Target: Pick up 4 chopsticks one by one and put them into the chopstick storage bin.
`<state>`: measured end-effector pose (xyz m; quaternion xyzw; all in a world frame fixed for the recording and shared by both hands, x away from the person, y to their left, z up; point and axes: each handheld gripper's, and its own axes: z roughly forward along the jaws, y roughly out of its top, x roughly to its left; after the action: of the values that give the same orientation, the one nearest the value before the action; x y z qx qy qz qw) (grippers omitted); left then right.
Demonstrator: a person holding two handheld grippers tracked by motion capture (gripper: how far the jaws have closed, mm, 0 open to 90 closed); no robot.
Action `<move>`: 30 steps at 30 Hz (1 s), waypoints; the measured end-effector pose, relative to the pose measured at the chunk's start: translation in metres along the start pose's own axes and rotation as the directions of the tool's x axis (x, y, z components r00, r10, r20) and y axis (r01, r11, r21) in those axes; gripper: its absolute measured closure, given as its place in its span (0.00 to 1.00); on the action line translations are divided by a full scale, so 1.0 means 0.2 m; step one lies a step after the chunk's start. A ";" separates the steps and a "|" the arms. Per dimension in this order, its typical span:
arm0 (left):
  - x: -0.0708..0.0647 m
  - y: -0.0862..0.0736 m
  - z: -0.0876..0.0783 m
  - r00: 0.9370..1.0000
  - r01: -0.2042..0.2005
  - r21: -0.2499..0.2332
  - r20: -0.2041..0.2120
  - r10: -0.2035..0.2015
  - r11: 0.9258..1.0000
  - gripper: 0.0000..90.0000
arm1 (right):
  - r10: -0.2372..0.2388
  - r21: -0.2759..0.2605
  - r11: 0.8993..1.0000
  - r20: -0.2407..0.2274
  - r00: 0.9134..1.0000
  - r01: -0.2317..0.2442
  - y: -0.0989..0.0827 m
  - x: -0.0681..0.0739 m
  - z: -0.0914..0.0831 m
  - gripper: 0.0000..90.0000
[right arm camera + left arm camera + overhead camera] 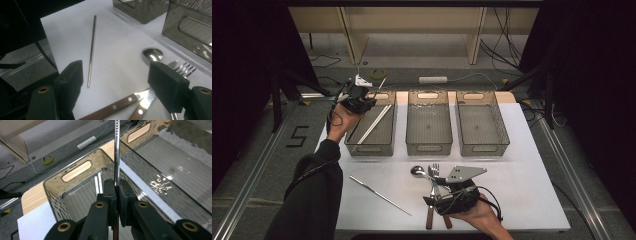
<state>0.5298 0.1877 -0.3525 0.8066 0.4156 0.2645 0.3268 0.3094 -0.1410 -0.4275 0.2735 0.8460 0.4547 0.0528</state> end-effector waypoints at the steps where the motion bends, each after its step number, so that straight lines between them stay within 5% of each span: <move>1: 0.00 -0.01 0.01 1.000 0.002 -0.001 -0.004 -0.002 1.000 0.95 | 0.001 0.000 1.000 0.001 1.000 -0.001 0.00 0.00 0.00 0.33; 15: 0.03 -0.14 0.12 0.998 0.056 0.019 0.003 -0.056 0.998 0.95 | 0.000 0.009 1.000 -0.007 1.000 0.000 0.00 0.01 0.01 0.33; 25: -0.01 -0.18 0.16 0.999 0.043 0.035 0.008 -0.043 0.998 0.93 | -0.009 0.009 1.000 -0.007 1.000 0.009 0.00 0.01 0.01 0.33; 30: -0.01 -0.19 0.16 0.999 0.050 0.040 0.006 -0.051 0.998 0.83 | -0.009 0.010 1.000 -0.008 1.000 0.009 0.00 0.01 0.01 0.33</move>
<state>0.5324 0.1918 -0.4018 0.8032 0.4398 0.2448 0.3186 0.3078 -0.1384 -0.4280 0.2680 0.8498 0.4511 0.0502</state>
